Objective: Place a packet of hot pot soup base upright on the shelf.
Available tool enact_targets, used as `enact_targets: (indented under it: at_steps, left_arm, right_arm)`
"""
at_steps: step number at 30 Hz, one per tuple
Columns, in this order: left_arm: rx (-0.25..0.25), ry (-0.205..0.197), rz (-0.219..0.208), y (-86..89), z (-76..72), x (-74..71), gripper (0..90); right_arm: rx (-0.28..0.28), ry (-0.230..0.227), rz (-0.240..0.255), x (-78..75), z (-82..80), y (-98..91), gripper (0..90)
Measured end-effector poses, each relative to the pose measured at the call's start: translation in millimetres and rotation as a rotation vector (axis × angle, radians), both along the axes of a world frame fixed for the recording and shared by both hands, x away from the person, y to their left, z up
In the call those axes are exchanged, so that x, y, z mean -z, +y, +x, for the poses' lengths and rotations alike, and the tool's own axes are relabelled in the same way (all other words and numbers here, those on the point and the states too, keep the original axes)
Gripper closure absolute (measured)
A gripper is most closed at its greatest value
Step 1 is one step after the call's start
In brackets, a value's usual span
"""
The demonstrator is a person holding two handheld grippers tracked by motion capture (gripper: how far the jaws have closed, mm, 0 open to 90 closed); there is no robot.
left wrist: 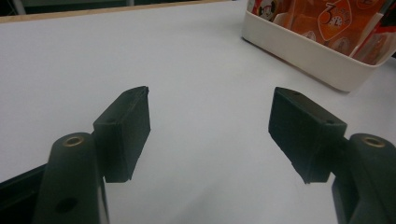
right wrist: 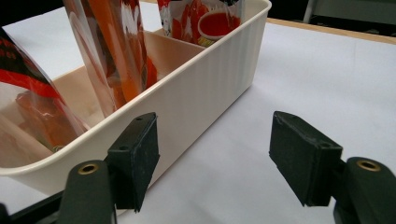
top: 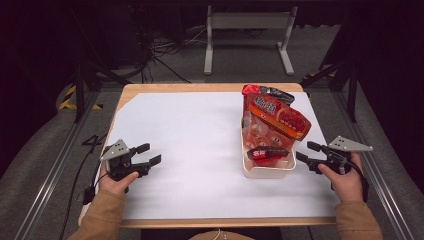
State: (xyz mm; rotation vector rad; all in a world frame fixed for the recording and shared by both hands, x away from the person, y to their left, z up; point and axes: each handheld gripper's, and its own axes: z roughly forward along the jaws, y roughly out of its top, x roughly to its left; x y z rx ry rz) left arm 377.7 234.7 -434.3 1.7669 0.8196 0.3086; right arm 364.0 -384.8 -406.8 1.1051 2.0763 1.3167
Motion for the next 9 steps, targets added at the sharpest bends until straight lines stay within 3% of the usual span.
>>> enact_targets:
  at_steps: [3,9]
  left_arm:
    - [-0.007,0.016,-0.003,1.0,0.7,0.5,30.4]
    - [-0.022,0.001,0.014,0.5,-2.2,-3.0,30.4]
  right_arm:
    - [0.001,-0.004,0.002,-0.6,-0.2,0.3,32.9]
    - [0.003,-0.007,0.005,-1.0,-0.3,0.4,32.5]
